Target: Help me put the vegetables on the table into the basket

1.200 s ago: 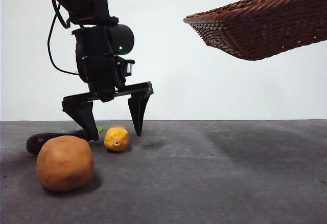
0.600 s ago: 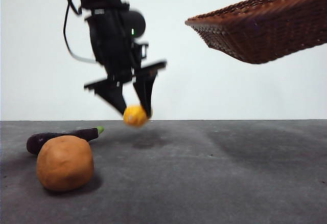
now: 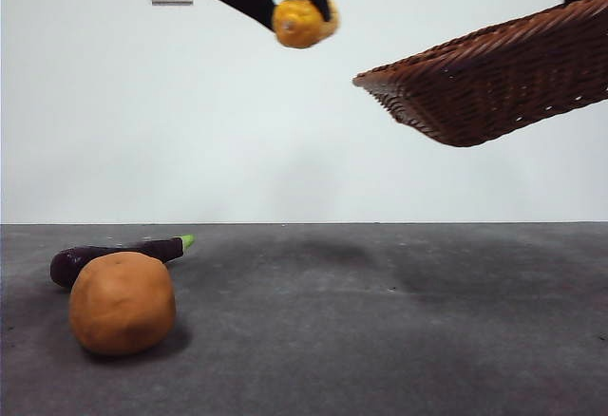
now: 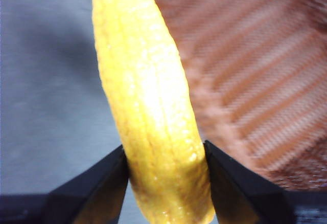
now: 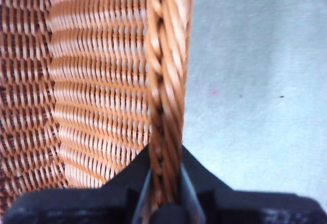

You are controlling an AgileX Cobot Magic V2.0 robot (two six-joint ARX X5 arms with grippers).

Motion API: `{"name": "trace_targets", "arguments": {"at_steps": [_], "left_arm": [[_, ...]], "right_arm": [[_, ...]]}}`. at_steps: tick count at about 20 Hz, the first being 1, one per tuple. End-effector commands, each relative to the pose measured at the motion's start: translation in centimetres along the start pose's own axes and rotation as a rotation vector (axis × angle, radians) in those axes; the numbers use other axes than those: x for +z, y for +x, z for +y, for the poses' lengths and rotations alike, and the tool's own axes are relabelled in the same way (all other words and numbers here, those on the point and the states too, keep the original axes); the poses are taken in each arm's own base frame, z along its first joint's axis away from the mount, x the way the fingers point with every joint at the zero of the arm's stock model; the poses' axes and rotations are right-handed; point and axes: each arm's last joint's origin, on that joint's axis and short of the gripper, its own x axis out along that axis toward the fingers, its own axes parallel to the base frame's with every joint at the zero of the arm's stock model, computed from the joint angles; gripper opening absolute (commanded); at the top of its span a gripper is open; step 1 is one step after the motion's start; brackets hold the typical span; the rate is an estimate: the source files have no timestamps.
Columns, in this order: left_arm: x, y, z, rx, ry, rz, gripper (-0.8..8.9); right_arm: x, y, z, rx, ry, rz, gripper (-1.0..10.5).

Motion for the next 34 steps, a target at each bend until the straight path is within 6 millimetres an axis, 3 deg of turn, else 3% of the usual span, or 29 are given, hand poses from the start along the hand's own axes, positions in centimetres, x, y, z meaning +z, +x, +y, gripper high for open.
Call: {"name": "trace_targets", "arguments": {"at_steps": [1,10,11,13,14,16,20,24,28,31,34], "left_arm": [[-0.3,2.2,-1.4,-0.015,0.045,0.041,-0.05],[-1.0,5.9,-1.5,-0.023,0.007,0.143,0.08],[-1.1,6.2,-1.5,-0.021,-0.011,0.147,0.95],[-1.0,6.3,-1.5,-0.022,-0.024,0.142,5.47],[-0.9,6.3,-1.6,-0.026,-0.021,0.126,6.17],[-0.6,6.0,-1.8,-0.131,-0.021,0.111,6.16],[-0.4,2.3,-2.1,-0.194,0.026,0.061,6.16],[-2.3,-4.8,-3.4,-0.207,0.180,0.074,6.16],[-4.5,-10.3,-4.1,-0.208,0.211,0.080,6.16],[-6.6,-13.2,-4.1,-0.159,0.237,0.063,6.15],[-9.8,-14.1,-3.4,-0.058,0.129,0.088,6.15]], "right_arm": [[0.1,1.0,0.9,-0.017,0.007,0.023,-0.1],[-0.4,2.7,4.4,0.047,-0.103,0.107,-0.1],[-0.5,2.7,4.4,0.050,-0.105,0.109,-0.1],[-0.5,2.7,4.5,0.051,-0.105,0.112,-0.1],[-0.5,2.7,4.5,0.051,-0.107,0.111,-0.1],[-0.4,2.7,4.5,0.049,-0.113,0.107,-0.1],[-0.4,2.7,4.4,0.042,-0.115,0.100,-0.1],[-0.3,2.7,4.3,0.027,-0.129,0.090,-0.1],[-0.2,2.7,4.3,0.028,-0.130,0.079,-0.1],[-0.2,2.7,4.3,0.026,-0.134,0.076,-0.1],[-0.2,2.7,4.3,0.026,-0.134,0.077,-0.1]]}}
